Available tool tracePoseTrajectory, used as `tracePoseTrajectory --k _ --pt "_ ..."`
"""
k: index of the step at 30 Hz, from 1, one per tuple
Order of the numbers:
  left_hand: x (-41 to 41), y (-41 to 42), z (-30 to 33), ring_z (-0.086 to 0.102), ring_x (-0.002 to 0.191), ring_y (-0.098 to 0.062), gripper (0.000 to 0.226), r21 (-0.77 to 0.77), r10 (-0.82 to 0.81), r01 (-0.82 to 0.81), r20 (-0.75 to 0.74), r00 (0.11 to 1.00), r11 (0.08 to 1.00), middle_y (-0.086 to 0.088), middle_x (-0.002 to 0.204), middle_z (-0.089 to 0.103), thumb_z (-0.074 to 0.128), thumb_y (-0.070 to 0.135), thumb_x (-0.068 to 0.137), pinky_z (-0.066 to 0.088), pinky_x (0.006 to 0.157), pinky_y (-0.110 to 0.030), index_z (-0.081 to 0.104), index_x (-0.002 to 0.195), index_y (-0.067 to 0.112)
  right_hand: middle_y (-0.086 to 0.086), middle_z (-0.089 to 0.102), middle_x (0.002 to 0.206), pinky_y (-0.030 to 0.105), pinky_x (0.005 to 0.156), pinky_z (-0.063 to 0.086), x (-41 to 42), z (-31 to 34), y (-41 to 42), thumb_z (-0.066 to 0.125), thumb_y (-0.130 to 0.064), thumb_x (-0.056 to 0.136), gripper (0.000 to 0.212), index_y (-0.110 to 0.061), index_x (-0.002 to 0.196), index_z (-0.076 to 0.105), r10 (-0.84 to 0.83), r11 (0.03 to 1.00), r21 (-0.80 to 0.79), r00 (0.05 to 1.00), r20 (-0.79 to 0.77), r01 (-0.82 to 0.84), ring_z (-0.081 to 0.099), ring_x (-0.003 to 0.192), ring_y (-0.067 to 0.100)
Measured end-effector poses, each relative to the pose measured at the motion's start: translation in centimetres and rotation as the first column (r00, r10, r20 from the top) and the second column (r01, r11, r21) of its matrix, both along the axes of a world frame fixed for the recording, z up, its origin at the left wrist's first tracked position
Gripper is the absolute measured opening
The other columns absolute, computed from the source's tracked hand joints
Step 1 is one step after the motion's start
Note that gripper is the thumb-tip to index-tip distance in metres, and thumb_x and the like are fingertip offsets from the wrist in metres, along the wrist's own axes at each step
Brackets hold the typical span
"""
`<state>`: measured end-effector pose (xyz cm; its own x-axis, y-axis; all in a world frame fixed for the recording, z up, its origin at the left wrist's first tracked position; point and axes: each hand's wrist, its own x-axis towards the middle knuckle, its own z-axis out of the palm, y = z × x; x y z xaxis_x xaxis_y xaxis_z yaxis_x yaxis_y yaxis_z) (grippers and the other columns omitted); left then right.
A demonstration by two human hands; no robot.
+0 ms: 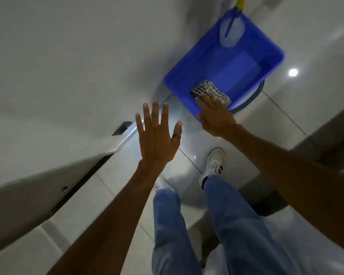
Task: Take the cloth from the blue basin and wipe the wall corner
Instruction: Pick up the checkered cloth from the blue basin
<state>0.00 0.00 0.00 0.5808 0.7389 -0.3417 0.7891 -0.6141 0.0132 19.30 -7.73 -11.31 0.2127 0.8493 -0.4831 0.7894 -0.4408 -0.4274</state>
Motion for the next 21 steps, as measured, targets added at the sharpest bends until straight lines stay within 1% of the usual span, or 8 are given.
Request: tracePoseTrajectory --k 5,9,11,14,17,19,20,21 --pt "0.8 0.6 -11.0 0.006 0.169 -0.036 0.081 -0.023 -0.083 0.083 0.013 0.996 0.996 -0.012 0.181 0.015 0.024 0.065 0.109 0.001 0.136 -0.057 0.028 0.175 0.018 0.012 0.004 0.177 0.056 0.133 0.008 3.8 -10.4 2.4 0.039 -0.040 0.108 0.067 -0.016 0.166 0.014 0.098 0.993 -0.079 0.988 0.118 -0.089 -0.001 0.165 0.035" --pt "-0.5 1.1 -16.8 0.003 0.169 -0.036 0.082 -0.029 -0.166 0.166 -0.006 0.986 0.986 -0.011 0.182 0.010 0.020 0.066 0.108 0.003 0.137 -0.059 0.023 0.176 0.020 0.008 -0.006 0.178 0.067 0.128 0.014 5.2 -15.0 4.3 0.063 -0.031 0.094 0.087 -0.027 0.165 0.014 0.125 0.984 -0.143 0.980 0.154 -0.103 -0.004 0.164 0.041" --pt "-1.5 1.7 -18.2 -0.003 0.169 -0.034 0.083 -0.049 -0.177 0.174 -0.057 0.983 0.984 -0.009 0.183 0.003 0.014 0.068 0.107 0.001 0.136 -0.059 0.017 0.177 0.023 0.007 -0.002 0.178 0.069 0.122 0.025 5.1 -15.6 4.8 0.070 -0.021 0.086 0.091 -0.028 0.163 0.021 0.080 0.989 -0.138 0.980 0.184 -0.055 0.005 0.162 0.045" --pt "-3.1 2.5 -18.4 -0.005 0.169 -0.034 0.083 -0.064 -0.132 0.129 -0.050 0.990 0.990 -0.008 0.183 0.002 0.015 0.068 0.106 0.000 0.136 -0.059 0.016 0.177 0.024 0.011 0.013 0.176 0.065 0.113 0.036 3.7 -14.4 5.6 0.067 -0.010 0.086 0.083 -0.021 0.160 0.031 -0.025 0.996 -0.077 0.983 0.181 0.039 0.027 0.151 0.051" --pt "-4.6 2.9 -17.2 -0.004 0.169 -0.034 0.082 -0.033 -0.076 0.075 -0.026 0.997 0.997 -0.008 0.183 0.003 0.018 0.067 0.107 -0.002 0.137 -0.058 0.017 0.177 0.025 0.008 0.024 0.173 0.057 0.109 0.044 1.1 -11.5 6.2 0.056 -0.005 0.091 0.074 -0.019 0.161 0.033 -0.142 0.987 0.085 0.988 0.066 0.136 0.041 0.140 0.046" --pt "-5.6 3.2 -16.1 -0.001 0.169 -0.034 0.081 -0.015 -0.042 0.042 -0.004 0.999 0.999 -0.009 0.183 0.006 0.020 0.067 0.107 -0.001 0.137 -0.057 0.022 0.176 0.024 0.012 0.036 0.168 0.050 0.113 0.047 -1.7 -8.8 6.2 0.054 0.001 0.094 0.070 -0.013 0.160 0.035 -0.207 0.944 0.224 0.964 -0.164 0.241 0.049 0.138 0.039" --pt "-6.3 3.3 -15.7 0.001 0.169 -0.035 0.080 0.003 -0.029 0.028 0.010 1.000 1.000 -0.009 0.183 0.008 0.022 0.066 0.108 0.001 0.137 -0.058 0.024 0.176 0.024 0.017 0.044 0.161 0.046 0.113 0.049 -3.3 -7.5 6.0 0.054 0.003 0.094 0.068 -0.011 0.159 0.036 -0.246 0.911 0.247 0.915 -0.318 0.331 0.054 0.135 0.036" --pt "-7.0 3.5 -15.6 0.003 0.169 -0.035 0.079 0.024 -0.014 0.014 0.019 1.000 1.000 -0.009 0.182 0.010 0.024 0.065 0.109 0.004 0.137 -0.059 0.027 0.175 0.023 0.024 0.053 0.150 0.044 0.107 0.054 -5.0 -6.6 5.7 0.053 0.003 0.095 0.065 -0.011 0.157 0.038 -0.301 0.869 0.226 0.832 -0.465 0.441 0.061 0.127 0.037"
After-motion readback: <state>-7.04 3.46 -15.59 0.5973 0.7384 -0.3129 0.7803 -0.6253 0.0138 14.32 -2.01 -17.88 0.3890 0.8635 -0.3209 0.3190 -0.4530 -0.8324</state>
